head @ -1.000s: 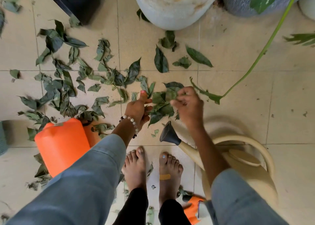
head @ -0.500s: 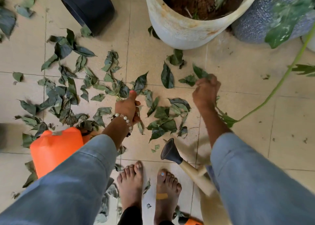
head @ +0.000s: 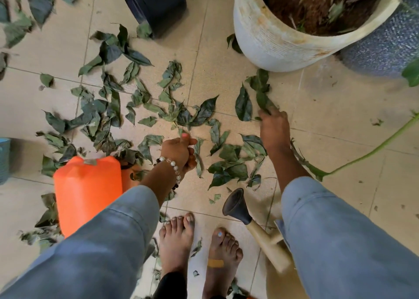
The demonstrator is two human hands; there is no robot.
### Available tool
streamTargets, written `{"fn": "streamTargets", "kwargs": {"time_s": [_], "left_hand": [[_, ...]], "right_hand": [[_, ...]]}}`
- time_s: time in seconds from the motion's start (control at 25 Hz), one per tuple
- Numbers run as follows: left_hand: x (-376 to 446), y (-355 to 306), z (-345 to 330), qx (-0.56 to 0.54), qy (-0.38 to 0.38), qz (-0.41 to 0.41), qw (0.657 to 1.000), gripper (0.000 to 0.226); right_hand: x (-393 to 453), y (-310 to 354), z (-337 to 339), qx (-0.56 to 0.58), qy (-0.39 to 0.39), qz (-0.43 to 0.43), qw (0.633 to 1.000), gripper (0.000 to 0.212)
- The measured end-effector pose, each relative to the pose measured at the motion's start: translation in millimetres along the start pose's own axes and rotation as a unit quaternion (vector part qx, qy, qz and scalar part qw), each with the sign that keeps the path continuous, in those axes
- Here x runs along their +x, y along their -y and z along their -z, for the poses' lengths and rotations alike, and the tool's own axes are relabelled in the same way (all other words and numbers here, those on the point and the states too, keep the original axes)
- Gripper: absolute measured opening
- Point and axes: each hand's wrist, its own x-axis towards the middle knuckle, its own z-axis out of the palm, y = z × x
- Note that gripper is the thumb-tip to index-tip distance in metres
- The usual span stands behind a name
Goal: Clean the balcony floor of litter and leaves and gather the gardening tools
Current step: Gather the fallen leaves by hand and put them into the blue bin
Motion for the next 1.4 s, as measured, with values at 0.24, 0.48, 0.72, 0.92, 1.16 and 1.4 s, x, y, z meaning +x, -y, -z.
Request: {"fn": "streamTargets", "kwargs": {"time_s": [0.24,0.48,0.72,0.92,1.16,1.4], "left_hand": [[-22,4,5,0.005,0.041,0.002,0.999,0.04],[-90,-10,-17,-0.044,0.119,0.022,0.992,0.037],[-102,-30,-20,-0.01,0.021,0.013,1.0,0.042],[-53,-61,4,-0.108,0.005,0.024,0.994,0.027],[2,-74,29,-0.105,0.001,-0.012,0.994,0.032],[34,-89,24,-0.046,-0.007,-0.053,0.997,0.031]], "right_hand": [[-26,16,26,0.224,-0.033,-0.111,0.968,0.019],[-105,90,126,0.634,0.134,-0.165,0.743,0.027],[-88,100,145,0.362,0.227,0.103,0.898,0.013],[-1,66,117,0.343,0.104,-0.163,0.919,0.018],[76,40,45,0.19,0.127,-0.164,0.96,0.042],[80,70,46,0.172,-0.086,-0.181,0.964,0.022]]}}
